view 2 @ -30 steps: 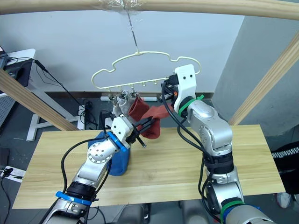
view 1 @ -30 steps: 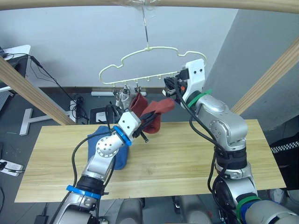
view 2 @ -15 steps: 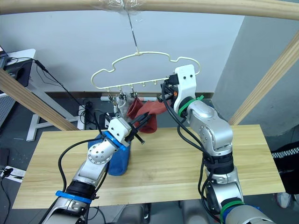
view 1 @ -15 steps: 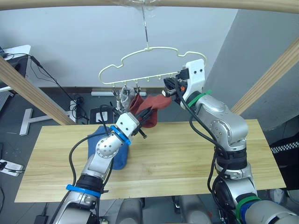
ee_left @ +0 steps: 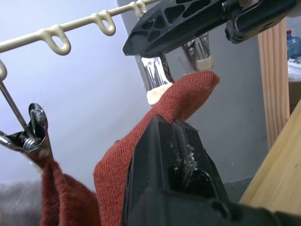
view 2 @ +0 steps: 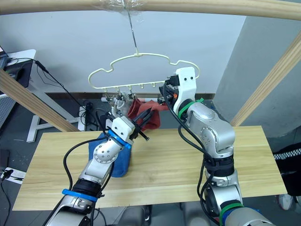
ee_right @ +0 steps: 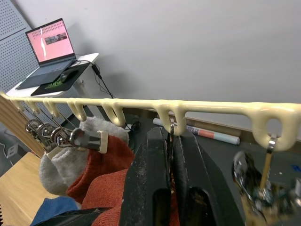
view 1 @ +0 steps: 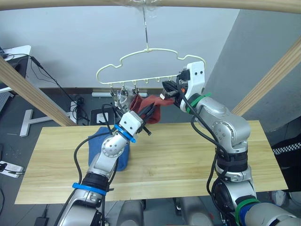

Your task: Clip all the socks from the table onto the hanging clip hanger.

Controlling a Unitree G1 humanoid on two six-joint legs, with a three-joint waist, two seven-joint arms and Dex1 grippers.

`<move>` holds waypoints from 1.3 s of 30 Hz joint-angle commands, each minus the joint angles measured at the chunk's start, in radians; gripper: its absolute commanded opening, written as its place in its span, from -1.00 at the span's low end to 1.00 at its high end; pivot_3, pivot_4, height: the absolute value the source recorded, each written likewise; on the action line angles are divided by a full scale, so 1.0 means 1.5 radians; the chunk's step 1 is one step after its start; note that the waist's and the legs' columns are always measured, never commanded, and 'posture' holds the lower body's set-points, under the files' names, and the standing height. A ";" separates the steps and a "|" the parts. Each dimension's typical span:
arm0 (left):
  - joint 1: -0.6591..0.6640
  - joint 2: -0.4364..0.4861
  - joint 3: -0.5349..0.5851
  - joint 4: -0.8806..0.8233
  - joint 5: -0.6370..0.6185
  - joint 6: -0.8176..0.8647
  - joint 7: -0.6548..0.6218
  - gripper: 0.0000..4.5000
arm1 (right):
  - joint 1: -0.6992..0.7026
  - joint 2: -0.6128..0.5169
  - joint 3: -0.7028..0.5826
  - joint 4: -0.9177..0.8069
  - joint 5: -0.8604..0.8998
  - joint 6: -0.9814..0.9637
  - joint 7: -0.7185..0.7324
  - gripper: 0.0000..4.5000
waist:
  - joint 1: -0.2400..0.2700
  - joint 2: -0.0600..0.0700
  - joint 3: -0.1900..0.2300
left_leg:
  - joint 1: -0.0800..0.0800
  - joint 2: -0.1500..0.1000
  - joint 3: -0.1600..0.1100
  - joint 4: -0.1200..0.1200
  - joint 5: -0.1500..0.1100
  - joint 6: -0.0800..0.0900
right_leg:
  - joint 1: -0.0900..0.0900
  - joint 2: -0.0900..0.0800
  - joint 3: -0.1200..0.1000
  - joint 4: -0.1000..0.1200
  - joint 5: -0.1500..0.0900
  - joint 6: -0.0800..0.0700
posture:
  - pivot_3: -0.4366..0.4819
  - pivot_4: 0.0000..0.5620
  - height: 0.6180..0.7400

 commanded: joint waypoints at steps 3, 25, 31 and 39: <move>-0.001 0.000 0.006 -0.013 0.004 -0.020 0.017 -1.00 | -0.009 -0.017 0.012 -0.034 -0.005 -0.029 0.003 -1.00 | 0.000 0.000 0.000 | 0.000 0.000 0.000 0.000 0.000 0.000 | 0.000 0.000 0.000 0.000 0.000 0.000 | -0.17 -0.15 0.67; -0.019 -0.022 0.003 -0.007 0.040 -0.034 0.083 -1.00 | -0.010 -0.001 -0.013 -0.022 0.013 -0.006 -0.012 -0.88 | 0.003 0.000 0.000 | 0.000 0.000 0.000 0.000 0.000 0.000 | 0.000 0.000 0.000 0.000 0.000 0.000 | -0.14 -0.19 0.67; -0.017 -0.023 -0.001 -0.003 0.039 -0.034 0.079 -1.00 | -0.017 -0.003 -0.016 -0.028 0.021 0.000 -0.016 -0.14 | 0.003 0.000 0.000 | 0.000 0.000 0.000 0.000 0.000 0.000 | 0.000 0.000 0.000 0.000 0.000 0.000 | -0.14 -0.19 0.67; 0.001 -0.012 -0.026 -0.011 -0.044 0.010 -0.036 -1.00 | -0.004 -0.029 -0.042 -0.079 0.049 0.042 -0.006 -0.14 | 0.003 0.000 0.000 | 0.000 0.000 0.000 0.000 0.000 0.000 | 0.000 0.000 0.000 0.000 0.000 0.000 | -0.15 -0.19 0.67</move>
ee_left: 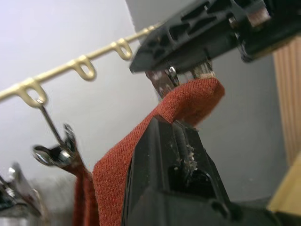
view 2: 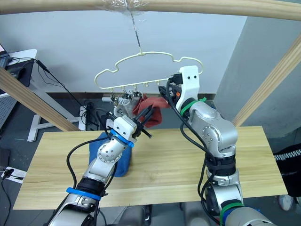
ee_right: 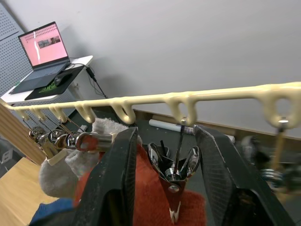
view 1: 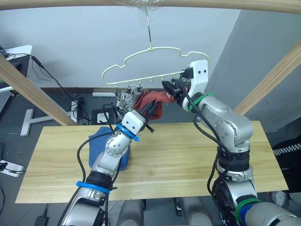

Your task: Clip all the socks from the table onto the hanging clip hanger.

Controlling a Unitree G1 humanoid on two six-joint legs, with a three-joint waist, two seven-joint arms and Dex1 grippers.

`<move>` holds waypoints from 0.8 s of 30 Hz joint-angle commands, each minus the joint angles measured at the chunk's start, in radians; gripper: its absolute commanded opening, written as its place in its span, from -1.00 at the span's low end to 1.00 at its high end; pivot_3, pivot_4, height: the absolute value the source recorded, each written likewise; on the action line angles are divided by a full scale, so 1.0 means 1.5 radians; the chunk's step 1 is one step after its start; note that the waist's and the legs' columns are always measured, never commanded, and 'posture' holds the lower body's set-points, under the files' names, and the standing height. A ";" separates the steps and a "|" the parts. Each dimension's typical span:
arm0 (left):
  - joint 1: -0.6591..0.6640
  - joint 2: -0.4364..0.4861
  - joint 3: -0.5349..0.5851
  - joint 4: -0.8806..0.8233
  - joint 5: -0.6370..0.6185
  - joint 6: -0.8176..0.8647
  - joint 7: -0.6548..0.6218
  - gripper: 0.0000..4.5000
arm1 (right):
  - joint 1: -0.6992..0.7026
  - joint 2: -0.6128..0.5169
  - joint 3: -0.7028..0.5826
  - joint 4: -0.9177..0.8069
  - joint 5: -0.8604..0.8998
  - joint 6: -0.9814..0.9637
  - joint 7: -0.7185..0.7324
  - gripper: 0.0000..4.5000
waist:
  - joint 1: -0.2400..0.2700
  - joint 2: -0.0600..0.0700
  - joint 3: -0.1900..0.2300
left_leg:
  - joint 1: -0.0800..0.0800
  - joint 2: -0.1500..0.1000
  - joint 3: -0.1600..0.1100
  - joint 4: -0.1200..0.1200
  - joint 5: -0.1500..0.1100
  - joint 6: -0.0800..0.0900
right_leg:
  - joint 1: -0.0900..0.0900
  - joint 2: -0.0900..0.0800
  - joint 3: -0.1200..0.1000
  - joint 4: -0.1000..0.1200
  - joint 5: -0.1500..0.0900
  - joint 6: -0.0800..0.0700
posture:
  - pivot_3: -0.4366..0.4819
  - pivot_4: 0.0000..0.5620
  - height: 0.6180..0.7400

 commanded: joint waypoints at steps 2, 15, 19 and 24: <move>0.016 0.009 -0.017 -0.029 -0.069 0.039 -0.084 -1.00 | 0.008 -0.038 -0.020 -0.091 0.052 0.041 0.025 -0.14 | 0.000 0.000 0.000 | 0.000 0.000 0.000 0.000 0.000 0.000 | 0.000 0.000 0.000 0.000 0.000 0.000 | -0.15 -0.19 0.67; 0.031 0.027 -0.013 -0.067 -0.100 0.087 -0.164 -1.00 | 0.076 -0.184 -0.024 -0.224 0.143 0.095 0.111 -0.14 | 0.000 0.000 0.000 | 0.000 0.000 0.000 0.000 0.000 0.001 | 0.000 0.000 0.000 0.000 0.000 0.000 | -0.16 -0.18 0.67; 0.039 0.029 0.003 -0.081 -0.114 0.101 -0.164 -1.00 | 0.120 -0.223 -0.003 -0.244 0.138 0.080 0.125 -0.14 | 0.000 0.000 0.000 | 0.000 0.000 -0.001 0.000 0.000 0.001 | 0.000 0.000 0.000 0.000 0.000 0.000 | -0.16 -0.18 0.67; 0.058 0.056 -0.006 -0.084 -0.107 0.091 -0.193 -1.00 | 0.147 -0.237 0.026 -0.252 0.124 0.061 0.121 -0.14 | 0.000 0.000 0.000 | 0.000 0.000 -0.001 0.000 0.001 0.001 | 0.000 0.000 0.000 0.000 0.000 0.000 | -0.15 -0.19 0.67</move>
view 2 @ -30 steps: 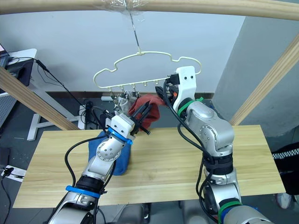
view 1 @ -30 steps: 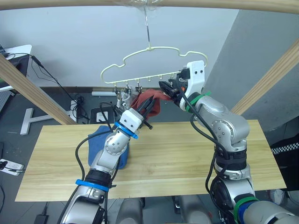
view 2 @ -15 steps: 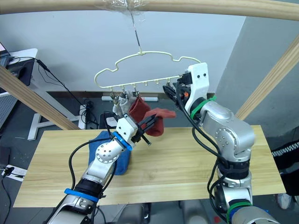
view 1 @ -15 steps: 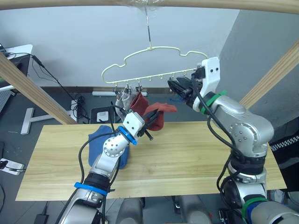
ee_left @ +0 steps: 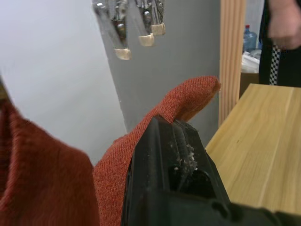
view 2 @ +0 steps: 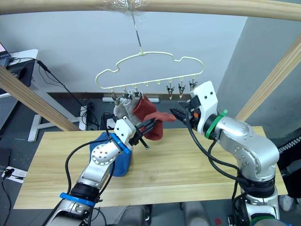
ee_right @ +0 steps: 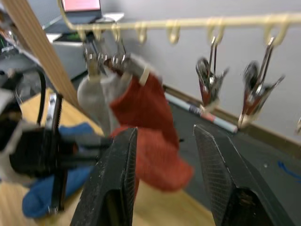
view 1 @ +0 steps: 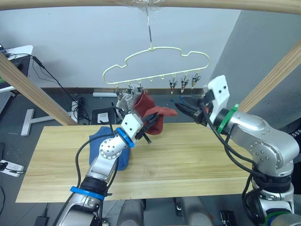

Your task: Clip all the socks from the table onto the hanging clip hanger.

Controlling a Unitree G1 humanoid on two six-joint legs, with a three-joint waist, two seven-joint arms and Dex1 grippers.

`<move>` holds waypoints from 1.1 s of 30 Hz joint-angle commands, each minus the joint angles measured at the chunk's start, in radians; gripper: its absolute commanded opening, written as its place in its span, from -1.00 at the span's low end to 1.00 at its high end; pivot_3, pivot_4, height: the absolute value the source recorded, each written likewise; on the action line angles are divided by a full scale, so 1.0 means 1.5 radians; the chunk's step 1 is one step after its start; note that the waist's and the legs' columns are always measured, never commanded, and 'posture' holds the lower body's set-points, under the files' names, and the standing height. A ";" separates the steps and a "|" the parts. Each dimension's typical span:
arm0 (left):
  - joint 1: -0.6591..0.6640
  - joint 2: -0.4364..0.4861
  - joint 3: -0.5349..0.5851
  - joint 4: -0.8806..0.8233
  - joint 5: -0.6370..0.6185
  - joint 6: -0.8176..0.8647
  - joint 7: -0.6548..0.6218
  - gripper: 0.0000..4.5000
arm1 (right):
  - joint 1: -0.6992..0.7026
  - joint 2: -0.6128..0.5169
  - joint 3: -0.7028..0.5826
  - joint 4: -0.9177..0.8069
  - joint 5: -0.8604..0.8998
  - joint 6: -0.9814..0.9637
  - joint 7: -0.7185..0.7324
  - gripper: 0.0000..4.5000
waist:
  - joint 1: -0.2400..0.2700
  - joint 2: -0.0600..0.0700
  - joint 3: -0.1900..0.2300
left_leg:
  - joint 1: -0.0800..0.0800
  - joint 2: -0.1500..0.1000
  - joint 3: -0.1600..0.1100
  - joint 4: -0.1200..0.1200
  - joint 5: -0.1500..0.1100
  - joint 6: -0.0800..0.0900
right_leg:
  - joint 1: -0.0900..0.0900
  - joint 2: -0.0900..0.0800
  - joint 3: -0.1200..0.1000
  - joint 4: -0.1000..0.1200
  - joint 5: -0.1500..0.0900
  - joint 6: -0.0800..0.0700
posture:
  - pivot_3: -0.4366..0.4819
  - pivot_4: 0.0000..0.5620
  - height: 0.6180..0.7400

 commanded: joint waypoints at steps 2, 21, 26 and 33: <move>0.021 0.036 -0.015 -0.022 0.007 0.005 -0.044 -1.00 | 0.005 -0.007 0.015 -0.036 -0.002 -0.026 0.002 -0.14 | -0.001 0.000 0.000 | 0.000 0.000 0.000 0.000 0.000 0.000 | 0.000 0.000 0.000 0.000 0.000 0.000 | -0.14 -0.19 0.67; 0.089 0.152 -0.092 -0.074 0.021 0.299 -0.272 0.07 | 0.070 -0.087 0.068 -0.052 -0.018 -0.061 0.055 -0.10 | 0.000 0.000 -0.001 | 0.000 -0.001 -0.002 0.000 0.000 0.001 | 0.001 0.000 -0.001 0.000 0.000 0.000 | -0.18 -0.19 0.67; 0.106 0.150 -0.074 -0.143 -0.031 0.296 -0.294 0.71 | 0.076 -0.098 0.063 -0.049 -0.016 -0.073 0.066 -0.10 | 0.000 0.000 -0.001 | 0.000 -0.001 -0.002 0.000 0.000 0.001 | 0.001 0.000 0.000 0.000 0.000 0.000 | -0.17 -0.16 0.67; 0.118 0.080 -0.008 -0.167 -0.062 0.272 -0.173 0.71 | 0.035 -0.046 0.070 0.004 -0.068 -0.110 0.006 -0.10 | -0.001 0.000 -0.001 | 0.000 -0.001 -0.002 0.000 0.000 0.001 | 0.001 0.000 0.000 0.000 0.000 0.000 | -0.18 -0.17 0.67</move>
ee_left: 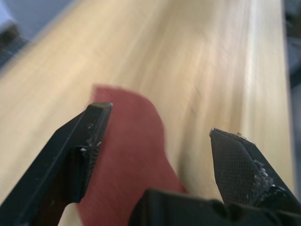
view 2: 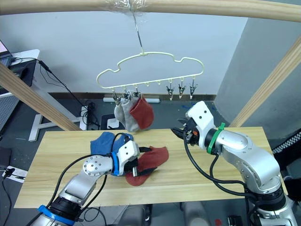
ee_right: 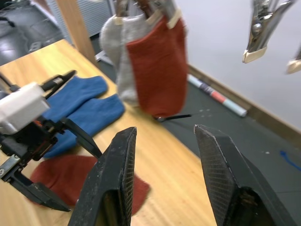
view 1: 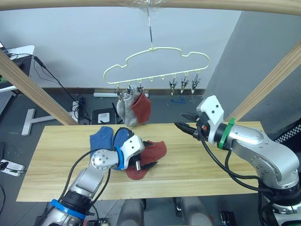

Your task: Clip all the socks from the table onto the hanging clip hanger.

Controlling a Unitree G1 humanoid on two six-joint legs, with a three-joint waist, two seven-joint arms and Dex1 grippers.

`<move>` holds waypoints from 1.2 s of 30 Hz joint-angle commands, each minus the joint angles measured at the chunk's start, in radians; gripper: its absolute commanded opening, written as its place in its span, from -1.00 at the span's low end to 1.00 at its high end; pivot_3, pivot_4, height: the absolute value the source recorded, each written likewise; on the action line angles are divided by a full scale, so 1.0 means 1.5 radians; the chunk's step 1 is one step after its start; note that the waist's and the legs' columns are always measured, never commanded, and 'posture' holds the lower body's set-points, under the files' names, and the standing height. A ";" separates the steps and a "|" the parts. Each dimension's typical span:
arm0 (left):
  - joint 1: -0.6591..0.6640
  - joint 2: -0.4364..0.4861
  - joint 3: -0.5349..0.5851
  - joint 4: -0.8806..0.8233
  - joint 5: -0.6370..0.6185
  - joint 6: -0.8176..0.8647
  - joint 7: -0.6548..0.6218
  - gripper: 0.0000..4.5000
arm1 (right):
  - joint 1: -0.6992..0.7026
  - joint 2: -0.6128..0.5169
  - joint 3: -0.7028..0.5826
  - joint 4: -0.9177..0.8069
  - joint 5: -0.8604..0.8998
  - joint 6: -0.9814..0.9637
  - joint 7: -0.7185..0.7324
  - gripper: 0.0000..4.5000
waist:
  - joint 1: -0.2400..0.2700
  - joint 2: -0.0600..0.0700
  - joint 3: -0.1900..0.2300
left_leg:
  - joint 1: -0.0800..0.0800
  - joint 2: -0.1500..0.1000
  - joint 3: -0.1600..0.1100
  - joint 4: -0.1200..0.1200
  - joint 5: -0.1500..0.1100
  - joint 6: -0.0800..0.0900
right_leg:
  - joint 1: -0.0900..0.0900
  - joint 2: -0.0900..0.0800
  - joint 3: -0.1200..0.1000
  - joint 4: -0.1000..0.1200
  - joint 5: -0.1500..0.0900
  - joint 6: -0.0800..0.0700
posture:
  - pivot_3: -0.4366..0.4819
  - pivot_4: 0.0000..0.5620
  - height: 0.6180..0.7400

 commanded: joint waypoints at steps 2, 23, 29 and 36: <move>0.008 -0.027 0.068 -0.052 -0.078 -0.025 0.030 0.71 | -0.067 0.063 0.009 0.049 -0.057 -0.039 -0.069 -0.10 | -0.003 0.000 0.000 | 0.000 0.000 0.000 0.000 0.000 0.000 | 0.000 0.000 0.000 0.000 0.000 0.000 | -0.18 -0.17 0.67; -0.058 0.025 0.168 -0.178 -0.270 0.082 -0.034 0.71 | -0.206 0.193 0.031 0.199 -0.166 -0.075 -0.133 -0.10 | 0.001 0.000 0.000 | 0.000 0.000 0.000 0.000 0.001 0.000 | 0.000 0.000 0.000 0.000 0.001 -0.001 | -0.09 -0.13 0.67; -0.066 0.023 0.166 -0.175 -0.264 0.078 -0.035 0.71 | -0.214 0.212 0.037 0.224 -0.182 -0.087 -0.132 -0.10 | 0.001 0.000 0.000 | 0.000 0.000 0.000 0.000 0.001 0.000 | 0.000 0.000 0.000 0.000 0.001 -0.001 | -0.09 -0.13 0.67; -0.075 0.022 0.165 -0.166 -0.258 0.077 -0.033 0.71 | -0.236 0.234 0.036 0.272 -0.204 -0.119 -0.140 -0.10 | 0.001 0.000 0.000 | 0.000 0.000 0.000 0.000 0.001 0.000 | 0.000 0.000 0.000 0.000 0.001 -0.001 | -0.07 -0.13 0.67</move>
